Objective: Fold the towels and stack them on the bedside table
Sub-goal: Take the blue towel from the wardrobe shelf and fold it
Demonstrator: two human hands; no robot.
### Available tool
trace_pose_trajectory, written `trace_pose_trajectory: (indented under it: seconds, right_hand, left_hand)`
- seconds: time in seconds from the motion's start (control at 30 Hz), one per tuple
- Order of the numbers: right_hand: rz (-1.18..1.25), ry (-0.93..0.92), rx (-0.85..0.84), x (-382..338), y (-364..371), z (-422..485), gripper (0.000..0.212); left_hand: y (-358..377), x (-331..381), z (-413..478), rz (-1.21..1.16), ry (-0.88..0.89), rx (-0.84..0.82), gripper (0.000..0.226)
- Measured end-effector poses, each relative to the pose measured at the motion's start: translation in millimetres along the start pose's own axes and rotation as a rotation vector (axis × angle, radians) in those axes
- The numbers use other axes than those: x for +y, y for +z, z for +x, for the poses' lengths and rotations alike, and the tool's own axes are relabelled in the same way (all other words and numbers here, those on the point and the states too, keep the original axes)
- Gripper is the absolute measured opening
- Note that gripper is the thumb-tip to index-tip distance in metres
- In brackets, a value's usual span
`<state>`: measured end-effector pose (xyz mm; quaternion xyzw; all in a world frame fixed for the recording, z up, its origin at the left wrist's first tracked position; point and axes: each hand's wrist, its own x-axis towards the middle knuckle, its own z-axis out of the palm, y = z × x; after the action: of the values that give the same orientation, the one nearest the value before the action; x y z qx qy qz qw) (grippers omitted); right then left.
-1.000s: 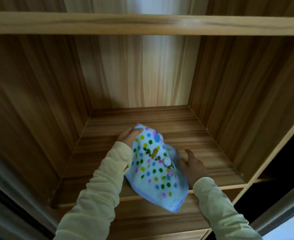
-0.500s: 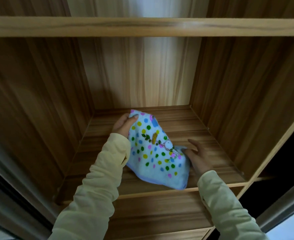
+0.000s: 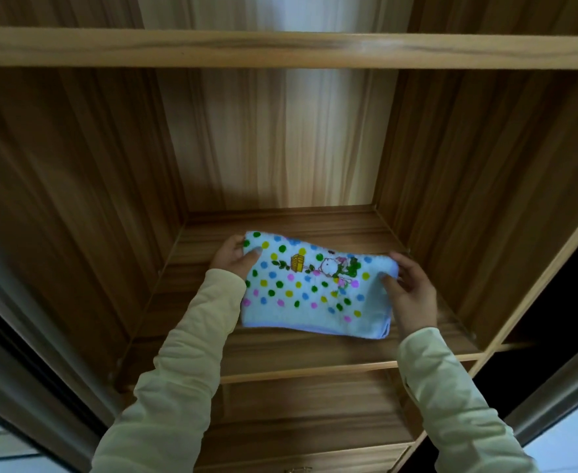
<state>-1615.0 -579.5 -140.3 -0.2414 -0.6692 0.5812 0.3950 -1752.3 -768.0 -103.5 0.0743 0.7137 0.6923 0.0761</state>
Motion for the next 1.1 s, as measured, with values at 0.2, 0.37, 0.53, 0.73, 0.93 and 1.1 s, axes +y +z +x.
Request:
trace_pose_trajectory:
  seconds: [0.2,0.37,0.53,0.73,0.93,1.1]
  right_hand:
    - [-0.047,-0.091,0.014,-4.9,0.6,-7.9,0.051]
    - [-0.080,-0.091,0.095,-8.9,-4.7,-6.1,0.045]
    - [-0.180,-0.050,0.187,-9.6,-7.0,-8.6,0.040]
    - [-0.230,-0.062,0.296,-7.0,-9.0,-13.0,0.028]
    - [-0.314,-0.116,0.310,-12.4,-14.9,-13.7,0.020]
    - [-0.165,-0.064,0.181,-19.3,-11.2,-16.2,0.017]
  left_hand:
    - [-4.6,-1.0,-6.6,0.086,0.099,0.047,0.030]
    - [-13.8,4.9,-12.6,-0.007,0.163,0.014,0.032]
    - [-19.8,1.3,-15.9,0.141,0.204,-0.215,0.030]
    - [-17.2,-3.9,-10.3,0.255,0.284,-0.141,0.029]
    - [-18.8,-5.7,-11.7,0.184,0.349,-0.099,0.020]
    - [-16.3,-1.7,-15.8,0.005,0.146,-0.154,0.027]
